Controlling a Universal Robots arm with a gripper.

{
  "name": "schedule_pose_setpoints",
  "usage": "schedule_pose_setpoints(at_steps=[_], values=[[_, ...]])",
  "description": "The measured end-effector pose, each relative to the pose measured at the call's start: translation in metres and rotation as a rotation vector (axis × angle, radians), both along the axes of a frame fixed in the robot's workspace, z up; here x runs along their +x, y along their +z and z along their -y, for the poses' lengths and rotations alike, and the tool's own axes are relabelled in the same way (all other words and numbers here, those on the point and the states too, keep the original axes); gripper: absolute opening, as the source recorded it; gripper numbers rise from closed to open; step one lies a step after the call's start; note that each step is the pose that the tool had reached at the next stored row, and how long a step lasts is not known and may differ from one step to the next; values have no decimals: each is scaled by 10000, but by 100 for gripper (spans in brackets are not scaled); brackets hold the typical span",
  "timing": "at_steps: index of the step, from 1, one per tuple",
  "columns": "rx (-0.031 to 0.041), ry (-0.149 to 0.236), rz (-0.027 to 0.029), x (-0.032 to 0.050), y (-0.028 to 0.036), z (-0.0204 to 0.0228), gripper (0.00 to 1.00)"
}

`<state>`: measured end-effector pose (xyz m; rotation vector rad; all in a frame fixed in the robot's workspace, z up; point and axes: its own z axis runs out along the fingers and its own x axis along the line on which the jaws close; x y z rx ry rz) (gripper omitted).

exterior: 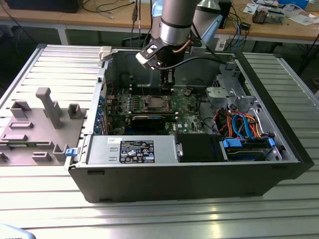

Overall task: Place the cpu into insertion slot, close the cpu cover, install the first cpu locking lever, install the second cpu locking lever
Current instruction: 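Close the cpu cover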

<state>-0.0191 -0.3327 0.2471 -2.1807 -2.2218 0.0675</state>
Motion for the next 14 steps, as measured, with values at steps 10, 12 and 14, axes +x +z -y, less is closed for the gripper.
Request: schedule_pose_setpoints(at_steps=[10, 12, 14], values=[[0, 1, 0, -145, -52, 0, 11], [0, 0, 0, -164, -64, 0, 11], [-1, 0, 0, -192, -81, 0, 11]])
